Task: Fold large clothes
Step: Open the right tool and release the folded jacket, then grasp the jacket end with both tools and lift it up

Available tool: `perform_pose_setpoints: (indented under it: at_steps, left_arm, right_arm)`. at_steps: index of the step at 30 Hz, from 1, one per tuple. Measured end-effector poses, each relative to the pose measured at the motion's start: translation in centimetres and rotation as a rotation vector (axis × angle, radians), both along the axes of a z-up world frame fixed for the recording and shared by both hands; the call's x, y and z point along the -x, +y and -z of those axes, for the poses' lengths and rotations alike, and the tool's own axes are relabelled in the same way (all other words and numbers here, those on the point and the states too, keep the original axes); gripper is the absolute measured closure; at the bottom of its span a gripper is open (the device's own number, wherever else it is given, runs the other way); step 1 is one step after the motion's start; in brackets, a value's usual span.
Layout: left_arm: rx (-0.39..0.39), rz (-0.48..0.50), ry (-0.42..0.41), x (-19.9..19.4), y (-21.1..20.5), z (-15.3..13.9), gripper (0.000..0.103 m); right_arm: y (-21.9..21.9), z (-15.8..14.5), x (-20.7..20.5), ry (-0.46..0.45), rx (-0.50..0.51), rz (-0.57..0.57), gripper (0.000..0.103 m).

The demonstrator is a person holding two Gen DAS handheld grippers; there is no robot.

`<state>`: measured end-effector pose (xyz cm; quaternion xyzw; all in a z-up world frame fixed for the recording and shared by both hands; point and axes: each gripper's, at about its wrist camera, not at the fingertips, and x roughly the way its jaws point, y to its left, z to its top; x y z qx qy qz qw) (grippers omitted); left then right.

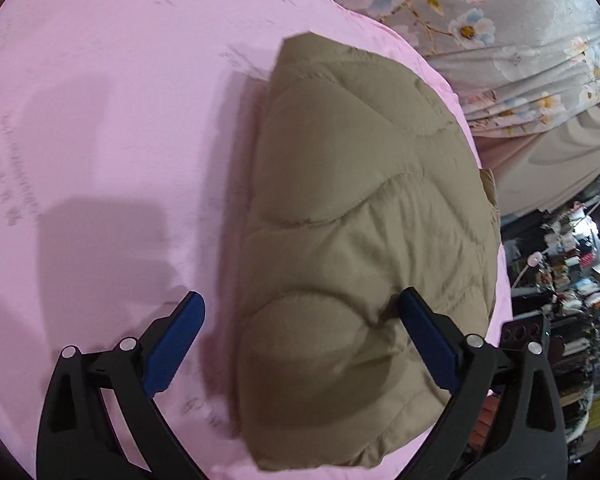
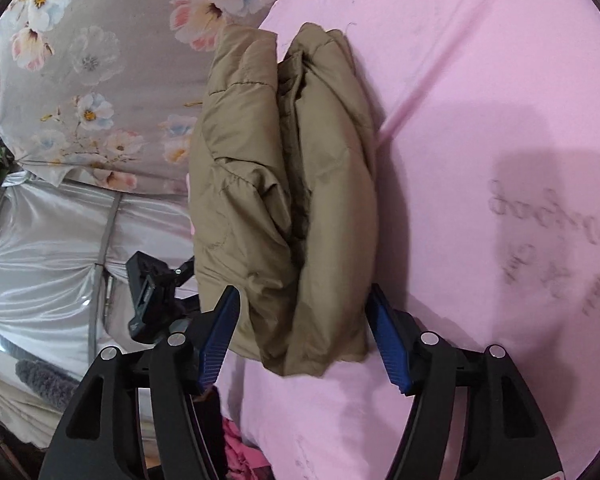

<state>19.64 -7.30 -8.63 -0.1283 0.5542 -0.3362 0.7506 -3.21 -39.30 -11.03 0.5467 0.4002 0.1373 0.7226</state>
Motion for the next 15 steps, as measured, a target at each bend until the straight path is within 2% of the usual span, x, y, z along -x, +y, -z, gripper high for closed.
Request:
perform_pose_setpoints:
  at_steps: [2,6,9,12,15]
  left_arm:
    - [0.023,0.023,0.003,-0.6,-1.4,0.2,0.007]
    - [0.045,0.029,0.016,-2.0,-3.4,0.4,0.005]
    - [0.051,0.026,0.013,-2.6,-4.4,0.5,0.005]
    - [0.035,0.014,-0.022,-2.6,-4.8,0.3,0.005]
    - [0.009,-0.004,-0.061,-2.4,-5.2,0.1,0.005]
  right_arm:
    - [0.2,-0.1,-1.6,-0.02,0.014,0.0,0.037]
    - [0.2,-0.4,-4.6,-0.053,0.002,0.018,0.025]
    - [0.4,-0.6,-6.5,-0.061,0.026,0.03,0.02]
    - [1.1,-1.2,-7.9,-0.056,0.103,0.035,0.014]
    - [2.1,-1.8,-8.9,-0.059,0.208,0.044,0.013]
